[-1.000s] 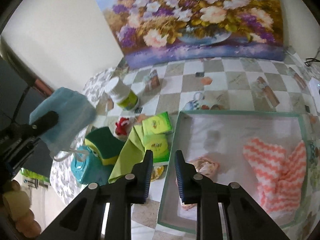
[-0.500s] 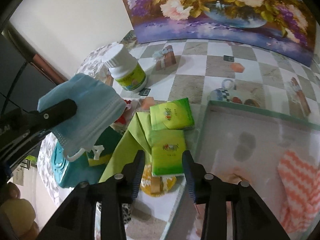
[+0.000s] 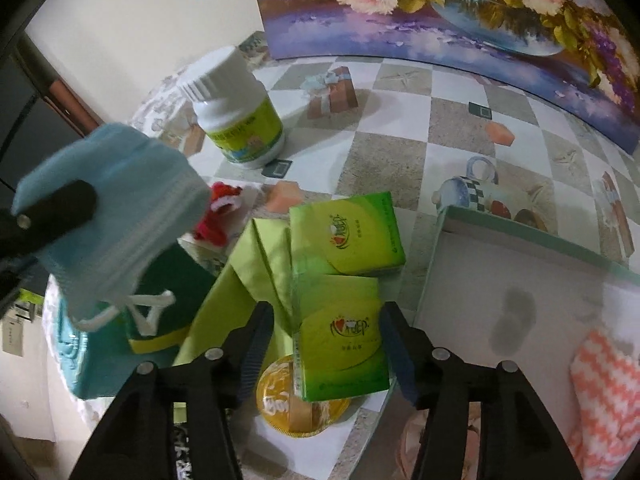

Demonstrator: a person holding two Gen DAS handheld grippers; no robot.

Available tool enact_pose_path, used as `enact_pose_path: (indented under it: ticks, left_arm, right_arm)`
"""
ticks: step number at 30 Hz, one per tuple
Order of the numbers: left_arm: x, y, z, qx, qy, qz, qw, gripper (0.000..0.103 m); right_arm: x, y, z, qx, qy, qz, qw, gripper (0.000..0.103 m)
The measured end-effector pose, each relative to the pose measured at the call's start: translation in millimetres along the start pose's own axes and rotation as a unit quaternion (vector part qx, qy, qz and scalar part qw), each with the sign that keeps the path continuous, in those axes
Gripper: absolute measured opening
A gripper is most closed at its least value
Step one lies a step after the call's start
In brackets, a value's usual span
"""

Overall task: Organize soft objects
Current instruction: 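Lift the mask and tissue pack and carry both over the tray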

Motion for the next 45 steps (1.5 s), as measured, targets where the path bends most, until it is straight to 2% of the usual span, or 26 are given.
enact_pose_path:
  ticks: [6, 9, 20, 29, 34, 38, 45]
  left_arm:
    - [-4.1, 0.2, 3.5, 0.001, 0.01, -0.002, 0.9999, 0.007]
    - [-2.8, -0.2, 3.3, -0.001, 0.009, -0.002, 1.0, 0.007]
    - [0.4, -1.3, 1.8, -0.002, 0.009, 0.002, 1.0, 0.007]
    - [16.0, -10.8, -2.7, -0.012, -0.007, 0.01, 0.9999, 0.007]
    - [29.2, -24.8, -3.6, -0.02, -0.018, 0.027, 0.9993, 0.007]
    - [39.5, -44.0, -0.1, -0.03, -0.023, 0.046, 0.9982, 0.007]
    - [44.4, -98.5, 24.1, -0.081, -0.008, 0.077, 0.9937, 0.007]
  right_arm:
    - [-3.4, 0.8, 2.2, 0.024, 0.008, 0.035, 0.999, 0.059]
    - [-3.5, -0.5, 3.6, 0.03, 0.012, 0.048, 0.998, 0.052]
    - [7.1, -5.3, -0.4, -0.001, 0.005, 0.015, 1.0, 0.048]
    - [42.4, -11.1, -16.0, -0.03, -0.031, -0.006, 0.999, 0.048]
    - [73.5, -32.7, -23.1, -0.061, -0.057, 0.008, 0.997, 0.048]
    - [97.5, -64.5, -20.4, -0.087, -0.066, 0.044, 0.993, 0.048]
    - [136.0, -129.1, -4.7, -0.148, -0.087, 0.089, 0.981, 0.048]
Point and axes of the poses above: each gripper's, at about its wrist camera, not at the fingertips, and x roughly against the way its jaws point, y to its left, z to its underside, the point moved 9 cm from there along -x, roughly the way its jaws point, and after that the axes turned 5 degrees about x, right-handed, at the moved point
